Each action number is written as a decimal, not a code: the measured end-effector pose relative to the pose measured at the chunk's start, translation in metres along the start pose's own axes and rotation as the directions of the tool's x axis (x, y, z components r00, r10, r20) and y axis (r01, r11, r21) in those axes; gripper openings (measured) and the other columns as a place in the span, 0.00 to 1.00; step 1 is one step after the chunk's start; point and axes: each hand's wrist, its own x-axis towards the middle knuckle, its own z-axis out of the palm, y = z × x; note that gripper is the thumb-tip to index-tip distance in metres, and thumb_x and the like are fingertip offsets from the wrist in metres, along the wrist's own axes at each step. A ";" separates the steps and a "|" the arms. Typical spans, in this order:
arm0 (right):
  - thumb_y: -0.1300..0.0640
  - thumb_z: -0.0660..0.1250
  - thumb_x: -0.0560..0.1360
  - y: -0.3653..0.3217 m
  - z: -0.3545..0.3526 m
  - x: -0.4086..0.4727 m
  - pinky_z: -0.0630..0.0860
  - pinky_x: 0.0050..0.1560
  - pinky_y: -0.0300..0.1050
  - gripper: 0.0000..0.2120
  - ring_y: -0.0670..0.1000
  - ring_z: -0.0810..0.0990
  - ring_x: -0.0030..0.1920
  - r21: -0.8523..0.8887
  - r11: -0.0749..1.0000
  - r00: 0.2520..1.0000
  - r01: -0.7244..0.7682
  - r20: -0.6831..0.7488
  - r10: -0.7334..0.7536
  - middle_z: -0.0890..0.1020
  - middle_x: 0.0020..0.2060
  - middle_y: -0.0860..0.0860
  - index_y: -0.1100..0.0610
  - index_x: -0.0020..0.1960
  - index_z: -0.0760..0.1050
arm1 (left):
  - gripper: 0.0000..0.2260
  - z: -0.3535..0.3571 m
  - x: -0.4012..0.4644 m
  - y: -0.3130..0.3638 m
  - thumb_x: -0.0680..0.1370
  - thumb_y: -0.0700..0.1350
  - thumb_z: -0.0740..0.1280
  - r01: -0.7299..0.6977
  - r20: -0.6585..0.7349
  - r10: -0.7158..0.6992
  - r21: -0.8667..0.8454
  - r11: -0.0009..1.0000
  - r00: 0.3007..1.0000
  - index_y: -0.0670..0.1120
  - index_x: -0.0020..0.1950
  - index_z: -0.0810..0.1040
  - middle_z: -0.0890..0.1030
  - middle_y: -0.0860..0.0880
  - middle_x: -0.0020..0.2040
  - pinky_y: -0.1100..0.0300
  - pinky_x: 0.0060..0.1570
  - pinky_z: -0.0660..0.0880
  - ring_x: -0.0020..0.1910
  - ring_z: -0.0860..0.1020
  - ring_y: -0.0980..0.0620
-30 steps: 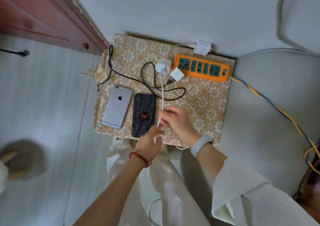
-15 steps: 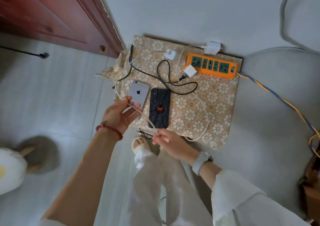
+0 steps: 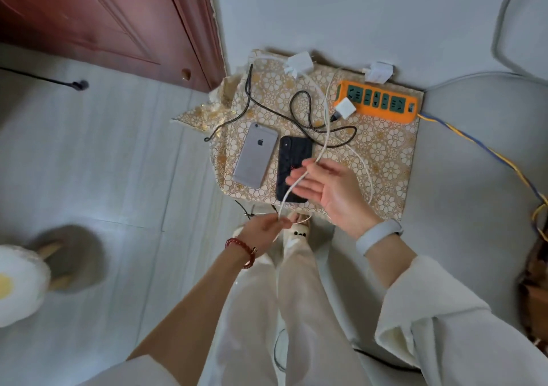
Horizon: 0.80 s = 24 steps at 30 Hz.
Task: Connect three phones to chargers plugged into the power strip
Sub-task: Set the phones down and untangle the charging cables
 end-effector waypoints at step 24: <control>0.56 0.62 0.76 -0.022 -0.021 -0.019 0.71 0.38 0.40 0.04 0.47 0.73 0.36 -0.789 0.608 0.962 0.085 -0.094 -0.257 0.75 0.39 0.53 0.56 0.48 0.72 | 0.09 -0.107 -0.012 -0.008 0.79 0.39 0.58 0.010 -0.420 -0.663 -0.840 0.542 0.619 0.39 0.54 0.75 0.81 0.47 0.35 0.66 0.31 0.77 0.37 0.82 0.51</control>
